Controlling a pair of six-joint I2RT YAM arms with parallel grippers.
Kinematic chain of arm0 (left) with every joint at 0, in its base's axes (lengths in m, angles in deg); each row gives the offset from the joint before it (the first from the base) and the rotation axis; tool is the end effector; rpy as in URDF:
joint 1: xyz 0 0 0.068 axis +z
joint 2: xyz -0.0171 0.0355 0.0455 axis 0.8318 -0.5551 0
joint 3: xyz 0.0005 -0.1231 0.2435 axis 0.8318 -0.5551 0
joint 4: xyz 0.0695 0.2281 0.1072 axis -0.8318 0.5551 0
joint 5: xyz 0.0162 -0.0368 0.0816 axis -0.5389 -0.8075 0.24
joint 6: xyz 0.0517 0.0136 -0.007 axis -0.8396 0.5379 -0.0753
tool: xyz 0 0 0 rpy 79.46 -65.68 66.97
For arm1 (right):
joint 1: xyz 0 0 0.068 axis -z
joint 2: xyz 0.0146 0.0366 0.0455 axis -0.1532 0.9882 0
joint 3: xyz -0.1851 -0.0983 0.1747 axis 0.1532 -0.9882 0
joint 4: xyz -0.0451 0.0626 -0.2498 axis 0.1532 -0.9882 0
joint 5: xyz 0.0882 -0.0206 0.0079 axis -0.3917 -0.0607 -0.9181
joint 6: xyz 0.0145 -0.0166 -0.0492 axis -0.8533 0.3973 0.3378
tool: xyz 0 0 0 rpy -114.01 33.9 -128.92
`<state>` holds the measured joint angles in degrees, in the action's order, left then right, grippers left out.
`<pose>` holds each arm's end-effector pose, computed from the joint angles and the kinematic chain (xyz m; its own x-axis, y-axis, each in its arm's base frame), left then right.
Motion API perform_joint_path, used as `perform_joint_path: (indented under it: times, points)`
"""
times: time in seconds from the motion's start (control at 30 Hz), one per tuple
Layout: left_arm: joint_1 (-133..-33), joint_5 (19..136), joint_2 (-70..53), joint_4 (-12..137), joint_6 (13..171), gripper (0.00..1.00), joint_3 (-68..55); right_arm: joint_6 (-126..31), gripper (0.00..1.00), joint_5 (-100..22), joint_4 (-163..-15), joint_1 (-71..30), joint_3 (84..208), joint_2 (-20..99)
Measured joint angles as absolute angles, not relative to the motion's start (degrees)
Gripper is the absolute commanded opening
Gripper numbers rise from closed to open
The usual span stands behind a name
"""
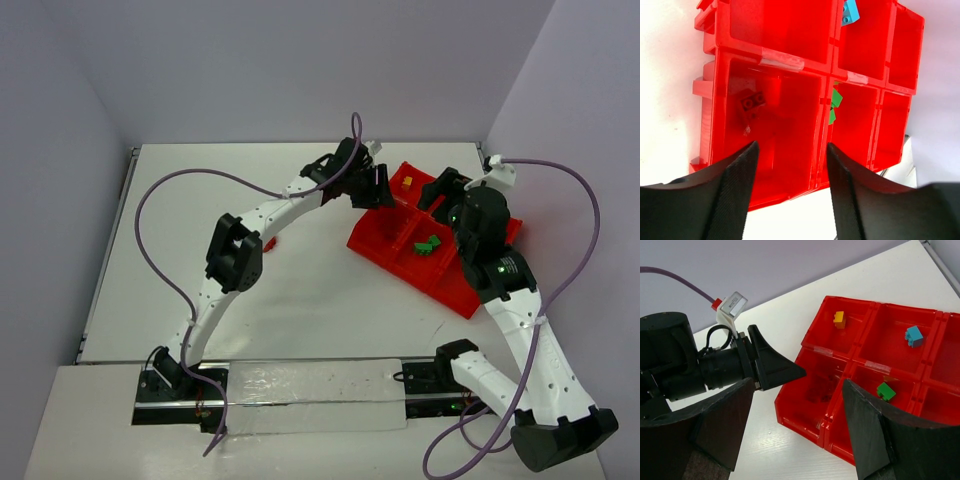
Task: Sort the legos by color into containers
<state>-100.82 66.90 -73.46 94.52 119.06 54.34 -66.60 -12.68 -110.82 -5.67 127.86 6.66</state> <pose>0.3918 -0.4013 0.2416 -0.8700 0.0179 -0.4927 0.3823 0.6556 -0.6512 0.1775 0.0340 0.3853 -0.1662 0.3804 -0.9098 0.1560 0.9211 0.3567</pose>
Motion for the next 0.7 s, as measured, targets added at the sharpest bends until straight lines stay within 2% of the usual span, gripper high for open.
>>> perform_joint_path:
  times: [0.13, 0.4, 0.57, 0.7]
  points:
    - [-100.82, 66.93, -73.46, 94.06, 119.21, 0.68, 54.48, -66.60, 0.79, -12.87, -110.95, -5.65, 127.86, 6.33]
    - [-100.72, 69.94, -69.54, 96.17, 116.86, 0.65, 52.06, -66.38, 0.78, -15.68, -111.35, -5.64, 127.88, 7.21]
    - [-98.05, 74.33, -52.36, 96.62, 114.88, 0.64, 35.58, -65.28, 0.78, -20.08, -111.63, -7.78, 129.00, 12.90]
    - [-88.18, 78.19, -36.06, 97.45, 114.07, 0.65, 22.67, -63.58, 0.79, -22.91, -112.08, -15.33, 132.19, 21.85]
